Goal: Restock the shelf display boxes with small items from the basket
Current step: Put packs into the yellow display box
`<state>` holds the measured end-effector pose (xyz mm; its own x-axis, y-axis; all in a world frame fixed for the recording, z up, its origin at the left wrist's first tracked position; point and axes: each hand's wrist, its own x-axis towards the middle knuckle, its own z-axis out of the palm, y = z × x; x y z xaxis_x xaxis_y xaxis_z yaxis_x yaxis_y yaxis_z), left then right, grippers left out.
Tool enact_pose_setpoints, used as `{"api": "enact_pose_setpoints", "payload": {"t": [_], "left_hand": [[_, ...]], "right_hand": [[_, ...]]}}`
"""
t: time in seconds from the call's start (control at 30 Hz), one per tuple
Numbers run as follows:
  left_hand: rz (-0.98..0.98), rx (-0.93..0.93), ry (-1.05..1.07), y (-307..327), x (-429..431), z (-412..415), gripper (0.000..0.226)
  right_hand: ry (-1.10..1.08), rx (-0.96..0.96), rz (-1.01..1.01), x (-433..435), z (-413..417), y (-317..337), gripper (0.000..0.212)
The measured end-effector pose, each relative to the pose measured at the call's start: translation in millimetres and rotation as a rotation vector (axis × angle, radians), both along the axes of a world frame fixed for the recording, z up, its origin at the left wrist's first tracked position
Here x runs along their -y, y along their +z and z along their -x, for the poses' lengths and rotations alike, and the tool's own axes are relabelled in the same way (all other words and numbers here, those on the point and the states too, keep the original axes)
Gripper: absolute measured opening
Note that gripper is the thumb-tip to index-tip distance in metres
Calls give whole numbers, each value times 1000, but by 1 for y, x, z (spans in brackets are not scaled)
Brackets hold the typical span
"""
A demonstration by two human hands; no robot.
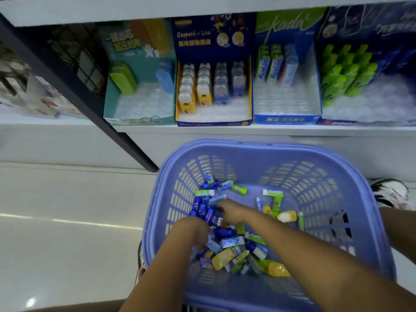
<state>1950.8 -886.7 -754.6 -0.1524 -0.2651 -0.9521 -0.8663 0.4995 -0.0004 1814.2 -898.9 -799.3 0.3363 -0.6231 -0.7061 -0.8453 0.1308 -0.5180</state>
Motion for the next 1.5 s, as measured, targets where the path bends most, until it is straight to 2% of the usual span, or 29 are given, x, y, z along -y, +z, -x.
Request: {"api": "enact_pose_setpoints", "payload": {"t": [0.07,0.13,0.23,0.37,0.43,0.5,0.57,0.63,0.67,0.73,0.8,0.9,1.0,1.1,1.17,1.23,1.33,1.4,1.5], "left_hand": [[-27,0,-23,-3,1,-2,63],[-26,-1,-14,-6,1,-1,64],[-5,-14,58,-6,0,0,57],[39,-75,216,-7,6,0,45],[103,-114,290,-3,10,2,44],[157,-152,327,4,14,3,47],[184,-228,432,16,17,6,41],[179,-324,701,24,20,8,26],[155,-382,833,28,20,9,26],[-1,-615,1217,37,20,11,21],[-133,-876,1461,48,20,15,22],[-115,-1077,1539,59,23,21,28],[-81,-1215,1614,77,30,26,21],[-146,-1357,1594,105,39,26,20],[-140,-1439,1598,125,45,23,16],[-81,-1493,1629,141,50,20,17],[31,-1544,1688,153,53,15,30],[66,-1574,1731,157,54,11,30],[100,-1594,1813,160,55,6,32]], "right_hand": [[-42,24,-13,1,-2,-9,47],[-38,40,-55,4,-5,-14,39],[109,0,-112,10,-11,-15,17],[270,-49,-62,9,-14,-14,12],[211,-99,-61,7,-8,-13,9],[78,-112,-88,8,3,-10,15],[-81,-15,-144,13,20,-1,23],[-289,185,-214,17,37,19,27],[-394,309,-257,18,43,31,28],[-516,536,-317,21,51,55,21],[-551,649,-289,24,54,79,17],[-582,642,-151,28,57,110,22],[-593,639,-62,32,61,146,19],[-603,655,49,39,64,191,11],[-591,667,142,43,65,216,15],[-550,603,312,50,62,235,24],[-539,401,759,68,49,251,22],[-544,316,1012,81,38,258,23],[-359,203,1126,97,21,260,21]]}}
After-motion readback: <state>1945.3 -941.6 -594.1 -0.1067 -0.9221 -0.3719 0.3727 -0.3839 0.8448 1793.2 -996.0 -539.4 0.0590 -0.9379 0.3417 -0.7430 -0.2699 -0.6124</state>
